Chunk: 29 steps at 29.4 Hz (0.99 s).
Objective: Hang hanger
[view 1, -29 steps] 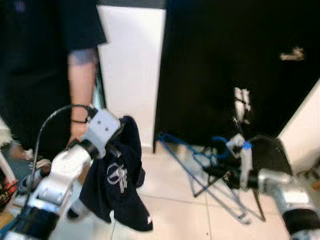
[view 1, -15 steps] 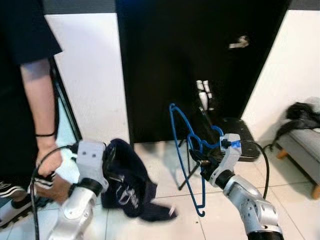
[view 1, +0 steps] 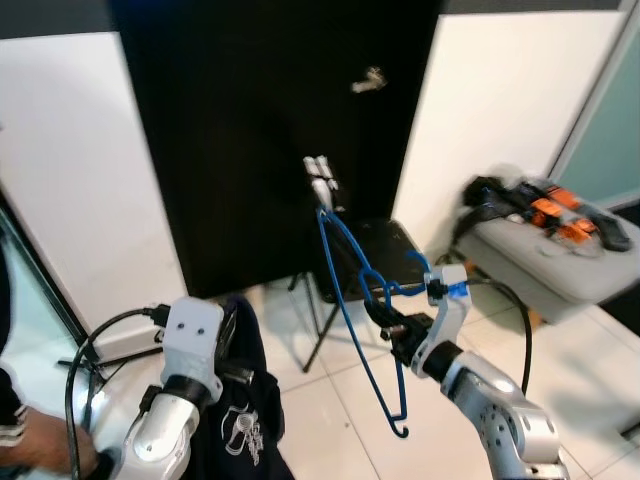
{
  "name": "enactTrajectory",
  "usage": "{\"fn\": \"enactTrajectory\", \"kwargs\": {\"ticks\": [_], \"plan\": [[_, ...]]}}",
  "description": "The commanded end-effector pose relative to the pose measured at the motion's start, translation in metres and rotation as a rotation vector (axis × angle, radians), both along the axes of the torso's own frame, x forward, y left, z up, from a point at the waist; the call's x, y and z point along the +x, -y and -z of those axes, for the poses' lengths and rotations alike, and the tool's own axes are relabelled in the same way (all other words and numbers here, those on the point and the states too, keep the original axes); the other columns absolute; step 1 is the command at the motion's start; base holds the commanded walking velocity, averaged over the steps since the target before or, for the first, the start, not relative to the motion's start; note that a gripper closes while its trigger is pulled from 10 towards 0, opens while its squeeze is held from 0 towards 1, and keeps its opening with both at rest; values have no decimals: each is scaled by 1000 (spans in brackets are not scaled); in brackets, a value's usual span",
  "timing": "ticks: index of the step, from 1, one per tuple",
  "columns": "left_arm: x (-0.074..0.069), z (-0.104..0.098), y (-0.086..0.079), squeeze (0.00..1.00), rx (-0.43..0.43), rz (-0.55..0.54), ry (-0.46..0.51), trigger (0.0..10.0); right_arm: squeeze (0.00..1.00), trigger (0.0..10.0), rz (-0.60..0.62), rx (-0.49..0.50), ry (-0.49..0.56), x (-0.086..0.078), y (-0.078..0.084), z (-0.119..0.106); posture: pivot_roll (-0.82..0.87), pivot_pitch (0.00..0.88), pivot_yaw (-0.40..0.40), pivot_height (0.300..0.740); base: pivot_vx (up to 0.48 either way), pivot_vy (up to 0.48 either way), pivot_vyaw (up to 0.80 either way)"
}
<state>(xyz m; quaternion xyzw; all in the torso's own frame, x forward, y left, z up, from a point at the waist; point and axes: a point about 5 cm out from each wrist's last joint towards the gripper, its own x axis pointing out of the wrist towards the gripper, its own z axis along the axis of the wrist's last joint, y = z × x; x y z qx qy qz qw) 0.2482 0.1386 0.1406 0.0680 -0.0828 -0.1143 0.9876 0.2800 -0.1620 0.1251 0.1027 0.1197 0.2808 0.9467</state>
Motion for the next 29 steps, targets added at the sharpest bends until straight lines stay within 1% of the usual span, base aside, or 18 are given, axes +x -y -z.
{"fn": "enactTrajectory", "kwargs": {"ticks": [1, 2, 3, 7, 8, 11, 13, 17, 19, 20, 21, 22, 23, 24, 25, 26, 28, 29], "plan": [[3, -17, 0, 0, -1, 48, 67, 10000, 0, 10000, -71, -18, 15, -2, -7, -6, -97, 0, -32, 740, 0, 0, -769], [3, -17, 0, 0, -1, 48, 67, 10000, 0, 10000, -71, -18, 15, -2, -7, -6, -97, 0, -32, 740, 0, 0, -769], [7, -27, 2, 0, -5, 74, 97, 10000, 0, 10000, -93, -29, 23, -1, -4, -11, -98, 0, -32, 740, 0, 0, -769], [10, -34, 4, 0, -11, 87, 118, 10000, 0, 10000, -107, -37, 28, -1, -2, -14, -98, 0, -32, 740, 0, 0, -769], [15, -41, 5, 0, -12, 101, 142, 10000, 0, 10000, -141, -43, 37, -3, 0, -17, -105, 0, -29, 740, 0, 0, -769], [19, -48, 5, 0, -10, 114, 161, 10000, 0, 10000, -171, -44, 45, -4, 2, -21, -107, 0, -30, 740, 0, 0, -769], [28, -61, 6, 0, 12, 138, 201, 10000, 0, 10000, -242, -51, 62, -9, 9, -30, -113, 0, -28, 740, 0, 0, -769], [32, -66, 6, 0, 23, 146, 215, 10000, 0, 10000, -261, -50, 67, -10, 13, -34, -114, 0, -28, 740, 0, 0, -769], [35, -72, 6, 0, 36, 154, 235, 10000, 0, 10000, -276, -50, 74, -12, 19, -38, -117, 0, -27, 740, 0, 0, -769], [39, -81, 5, 0, 51, 165, 260, 10000, 0, 10000, -288, -54, 85, -13, 27, -44, -124, 0, -23, 740, 0, 0, -769], [39, -81, 5, 0, 51, 165, 260, 10000, 0, 10000, -288, -54, 85, -13, 27, -44, -124, 0, -23, 740, 0, 0, -769], [43, -89, 4, 0, 78, 181, 285, 10000, 0, 10000, -306, -70, 98, -15, 37, -51, -128, 0, -21, 740, 0, 0, -769], [43, -89, 4, 0, 78, 181, 285, 10000, 0, 10000, -306, -70, 98, -15, 37, -51, -128, 0, -21, 740, 0, 0, -769], [45, -96, 3, 0, 103, 190, 305, 10000, 0, 10000, -326, -85, 105, -18, 46, -57, -132, 0, -18, 740, 0, 0, -769], [45, -96, 3, 0, 103, 190, 305, 10000, 0, 10000, -326, -85, 105, -18, 46, -57, -132, 0, -18, 740, 0, 0, -769], [47, -101, 1, 0, 132, 197, 318, 10000, 0, 10000, -344, -99, 111, -22, 58, -64, -135, 0, -12, 740, 0, 0, -769], [47, -101, 1, 0, 132, 197, 318, 10000, 0, 10000, -344, -99, 111, -22, 58, -64, -135, 0, -12, 740, 0, 0, -769], [49, -104, -1, 0, 153, 196, 324, 10000, 0, 10000, -355, -93, 116, -26, 69, -71, -137, 0, -8, 740, 0, 0, -775]]}}
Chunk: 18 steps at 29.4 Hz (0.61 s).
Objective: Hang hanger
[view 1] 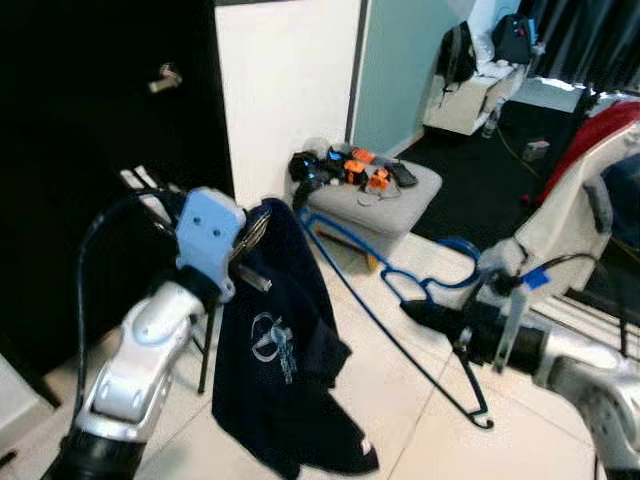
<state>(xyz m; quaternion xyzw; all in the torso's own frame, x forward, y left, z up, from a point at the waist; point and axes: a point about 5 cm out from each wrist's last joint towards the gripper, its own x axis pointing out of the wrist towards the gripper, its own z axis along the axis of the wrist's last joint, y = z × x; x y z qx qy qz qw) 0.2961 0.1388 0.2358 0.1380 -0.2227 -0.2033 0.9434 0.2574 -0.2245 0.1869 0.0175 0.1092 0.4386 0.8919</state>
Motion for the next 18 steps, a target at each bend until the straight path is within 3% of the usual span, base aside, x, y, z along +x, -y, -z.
{"fn": "enactTrajectory", "kwargs": {"ticks": [1, 10, 18], "plan": [[3, -11, -4, 0, 40, -15, 42, 10000, 0, 10000, -30, 24, 34, -9, 15, -18, -138, 0, -7, 740, 0, 0, 0], [9, -19, -7, 0, 38, -40, 48, 10000, 0, 10000, -109, -29, 39, -29, 34, -41, -148, 0, -4, 740, 0, 0, 0], [6, -28, 11, 0, 13, 27, 76, 10000, 0, 10000, -191, -60, 38, -30, 20, -45, -145, 0, -8, 740, 0, 0, 0]]}}
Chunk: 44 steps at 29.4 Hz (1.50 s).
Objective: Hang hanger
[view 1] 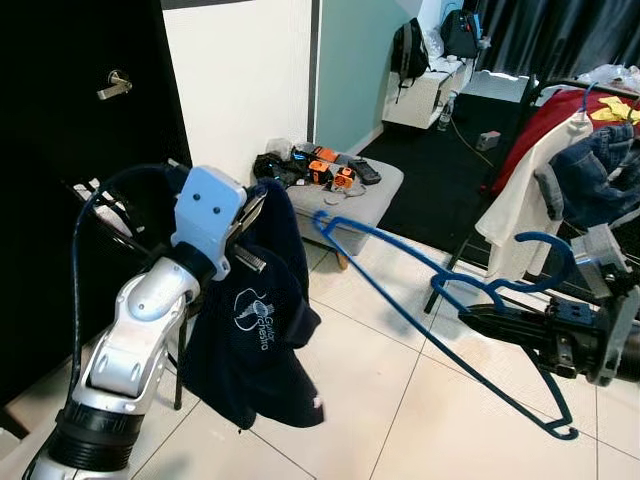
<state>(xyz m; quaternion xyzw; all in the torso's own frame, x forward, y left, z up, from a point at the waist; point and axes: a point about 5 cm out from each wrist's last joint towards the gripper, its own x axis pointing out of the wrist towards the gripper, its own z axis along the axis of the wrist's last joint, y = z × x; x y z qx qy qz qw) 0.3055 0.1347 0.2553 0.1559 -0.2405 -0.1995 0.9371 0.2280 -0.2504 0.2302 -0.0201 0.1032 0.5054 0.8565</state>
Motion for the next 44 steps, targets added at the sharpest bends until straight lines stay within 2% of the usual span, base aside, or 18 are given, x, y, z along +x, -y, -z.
{"fn": "enactTrajectory", "kwargs": {"ticks": [1, 8, 10, 12, 14, 21, 23, 25, 30, 31, 32, 34, 37, 38, 42, 44], "plan": [[-3, -9, 7, 0, -12, 35, 30, 10000, 0, 10000, -32, -15, 1, 0, -6, -2, -145, 0, -8, 740, 0, 0, 0], [-5, -14, 16, 0, -20, 69, 47, 10000, 0, 10000, -55, -43, -40, 5, -14, 9, -138, 0, -13, 740, 0, 0, 0], [-8, -18, 22, 0, -29, 95, 54, 10000, 0, 10000, -1, -83, -67, 15, -16, 17, -134, 0, -18, 740, 0, 0, 0], [-8, -18, 22, 0, -29, 95, 54, 10000, 0, 10000, -1, -83, -67, 15, -16, 17, -134, 0, -18, 740, 0, 0, 0], [-14, -21, 32, 0, -40, 142, 61, 10000, 0, 10000, 60, -110, -88, 27, -22, 25, -133, 0, -19, 740, 0, 0, 0], [-25, -18, 48, 0, -32, 221, 41, 10000, 0, 10000, 117, -96, -98, 39, -31, 33, -127, 0, -20, 740, 0, 0, 0], [-25, -18, 48, 0, -32, 221, 41, 10000, 0, 10000, 117, -96, -98, 39, -31, 33, -127, 0, -20, 740, 0, 0, 0], [-34, -7, 59, 0, -20, 305, -8, 10000, 0, 10000, 149, -62, -80, 47, -35, 30, -127, 0, -21, 740, 0, 0, 0], [-37, -3, 63, 0, -16, 334, -26, 10000, 0, 10000, 157, -49, -71, 49, -35, 29, -127, 0, -21, 740, 0, 0, 0], [-40, 4, 70, 0, -4, 385, -58, 10000, 0, 10000, 177, -14, -52, 54, -37, 25, -127, 0, -21, 740, 0, 0, 0], [-40, 4, 70, 0, -4, 385, -58, 10000, 0, 10000, 177, -14, -52, 54, -37, 25, -127, 0, -21, 740, 0, 0, 0], [-50, 32, 91, 0, 114, 480, -150, 10000, 0, 10000, 224, 106, 16, 70, -43, 7, -134, 0, -15, 740, 0, 0, 0], [-50, 32, 91, 0, 114, 480, -150, 10000, 0, 10000, 224, 106, 16, 70, -43, 7, -134, 0, -15, 740, 0, 0, 0], [-58, 53, 106, 0, 198, 533, -205, 10000, 0, 10000, 217, 203, 53, 78, -53, -6, -124, 0, -19, 740, 0, 0, 0], [-59, 55, 112, 0, 190, 538, -210, 10000, 0, 10000, 200, 227, 60, 80, -58, -8, -121, 0, -21, 740, 0, 0, 0], [-57, 55, 121, 0, 159, 525, -210, 10000, 0, 10000, 175, 263, 70, 83, -69, -10, -116, 0, -20, 740, 0, 0, 0]]}}
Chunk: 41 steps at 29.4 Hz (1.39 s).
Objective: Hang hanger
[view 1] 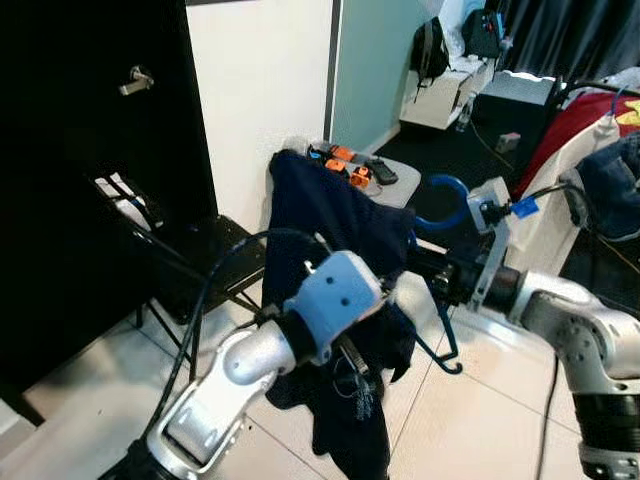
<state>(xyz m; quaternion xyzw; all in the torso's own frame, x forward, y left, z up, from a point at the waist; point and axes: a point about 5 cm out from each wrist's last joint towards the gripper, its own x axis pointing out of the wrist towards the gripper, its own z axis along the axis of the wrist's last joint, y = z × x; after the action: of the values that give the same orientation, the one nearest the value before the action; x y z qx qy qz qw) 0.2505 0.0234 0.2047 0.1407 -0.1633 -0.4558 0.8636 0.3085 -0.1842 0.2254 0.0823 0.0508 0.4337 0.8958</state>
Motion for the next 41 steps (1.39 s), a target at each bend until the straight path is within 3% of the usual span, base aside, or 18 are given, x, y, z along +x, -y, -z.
{"fn": "enactTrajectory", "kwargs": {"ticks": [1, 2, 3, 4, 5, 12, 14, 18, 20, 23, 27, 31, 32, 33, 34, 36, 37, 41], "plan": [[-2, 4, 10, 0, 9, 26, -12, 10000, 0, 10000, 1, 41, 76, 3, -3, -15, -116, 0, -20, 740, 0, 0, 0], [-2, 4, 10, 0, 9, 26, -12, 10000, 0, 10000, 1, 41, 76, 3, -3, -15, -116, 0, -20, 740, 0, 0, 0], [-1, 4, 12, 800, -8, 21, -25, 10000, 0, 10000, -12, 61, 85, 4, -8, -17, -115, 0, -20, 740, 0, 0, 0], [-1, 4, 12, 800, -8, 21, -25, 10000, 0, 10000, -12, 61, 85, 4, -8, -17, -115, 0, -20, 740, 0, 0, 0], [1, 3, 13, 1000, -21, 7, -34, 10000, 0, 10000, -30, 77, 94, 5, -12, -19, -111, 0, -19, 740, 0, 0, 0], [7, -1, 6, 1000, -23, -45, -17, 10000, 0, 10000, -63, 99, 113, 5, -17, -23, -116, 0, -12, 740, 0, 0, 0], [15, -9, -15, 1000, -12, -122, 23, 10000, 0, 10000, -73, 88, 124, 4, -14, -25, -118, 0, -10, 740, 0, 0, 0], [19, -14, -25, 1000, -12, -157, 42, 10000, 0, 10000, -75, 80, 127, 3, -12, -25, -118, 0, -10, 740, 0, 0, 0], [34, -57, -83, 1000, -102, -400, 213, 10000, 0, 10000, -52, -1, 145, 3, 8, -26, -106, 0, -18, 740, 0, 0, 0], [35, -71, -99, 1000, -136, -464, 266, 10000, 0, 10000, -44, -28, 151, 3, 14, -26, -104, 0, -19, 740, 0, 0, 0], [29, -117, -126, 1000, -329, -521, 393, 10000, 0, 10000, 17, -120, 170, 6, 41, -29, -98, 0, -24, 740, 0, 0, 0], [30, -138, -130, 1000, -382, -481, 436, 10000, 0, 10000, -58, -194, 184, -2, 49, -27, -99, 0, -22, 740, 0, 0, 0], [31, -142, -127, 875, -370, -438, 436, 10000, 0, 10000, -103, -206, 186, -6, 48, -27, -99, 0, -22, 740, 0, 0, 0], [31, -142, -127, 875, -370, -438, 436, 10000, 0, 10000, -103, -206, 186, -6, 48, -27, -99, 0, -22, 740, 0, 0, 0], [33, -145, -119, 0, -330, -351, 418, 10000, 0, 10000, -180, -205, 189, -12, 44, -28, -102, 0, -19, 740, 0, 0, 0], [33, -146, -106, 0, -244, -201, 371, 10000, 0, 10000, -285, -208, 194, -19, 40, -30, -99, 0, -14, 740, 0, 0, 0], [33, -146, -106, 0, -244, -201, 371, 10000, 0, 10000, -285, -208, 194, -19, 40, -30, -99, 0, -14, 740, 0, 0, 0], [30, -131, -87, 0, 26, 69, 262, 10000, 0, 10000, -381, -228, 208, -18, 37, -35, -92, 0, -8, 740, 0, 0, 0]]}}
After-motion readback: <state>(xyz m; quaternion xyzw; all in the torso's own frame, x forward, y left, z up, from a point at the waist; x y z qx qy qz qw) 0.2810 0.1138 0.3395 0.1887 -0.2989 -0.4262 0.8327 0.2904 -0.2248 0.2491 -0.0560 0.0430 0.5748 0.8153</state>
